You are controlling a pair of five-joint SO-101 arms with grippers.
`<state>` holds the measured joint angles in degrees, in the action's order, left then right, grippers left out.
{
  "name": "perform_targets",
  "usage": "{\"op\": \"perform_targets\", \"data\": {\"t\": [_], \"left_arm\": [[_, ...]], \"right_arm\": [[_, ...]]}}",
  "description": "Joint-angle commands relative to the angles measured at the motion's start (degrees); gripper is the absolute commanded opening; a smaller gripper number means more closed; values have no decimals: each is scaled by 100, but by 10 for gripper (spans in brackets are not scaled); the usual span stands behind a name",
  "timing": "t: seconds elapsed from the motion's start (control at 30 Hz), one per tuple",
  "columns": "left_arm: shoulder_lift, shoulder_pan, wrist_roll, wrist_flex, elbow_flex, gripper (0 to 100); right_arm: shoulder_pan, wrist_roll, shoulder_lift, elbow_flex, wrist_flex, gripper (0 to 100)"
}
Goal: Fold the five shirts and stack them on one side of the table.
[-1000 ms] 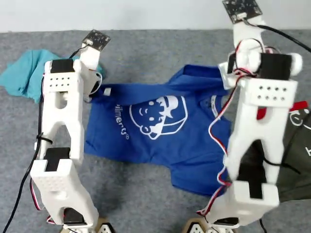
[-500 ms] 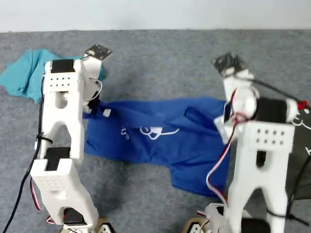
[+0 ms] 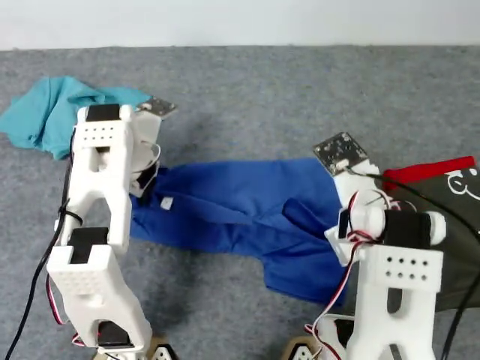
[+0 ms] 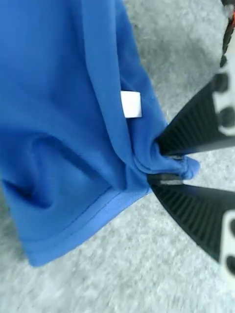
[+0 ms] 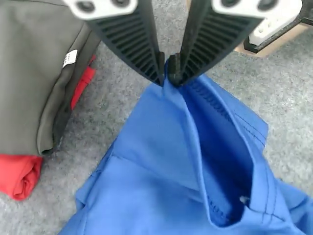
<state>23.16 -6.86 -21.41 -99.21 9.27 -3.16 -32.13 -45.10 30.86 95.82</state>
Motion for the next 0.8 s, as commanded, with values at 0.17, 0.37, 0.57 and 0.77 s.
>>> {"op": "perform_targets", "data": {"t": [0.17,0.37,0.57,0.77], "left_arm": [[-53,-79,18,-9,-198,13],[-44,-308,9,88,-198,13],[-44,-492,9,88,-198,13],[-35,-466,-167,149,-198,63]], "right_arm": [[-57,-360,-189,35,664,9],[-48,-360,-189,624,673,9],[-40,-360,-189,774,673,9],[-48,-334,-189,800,681,114]]}}
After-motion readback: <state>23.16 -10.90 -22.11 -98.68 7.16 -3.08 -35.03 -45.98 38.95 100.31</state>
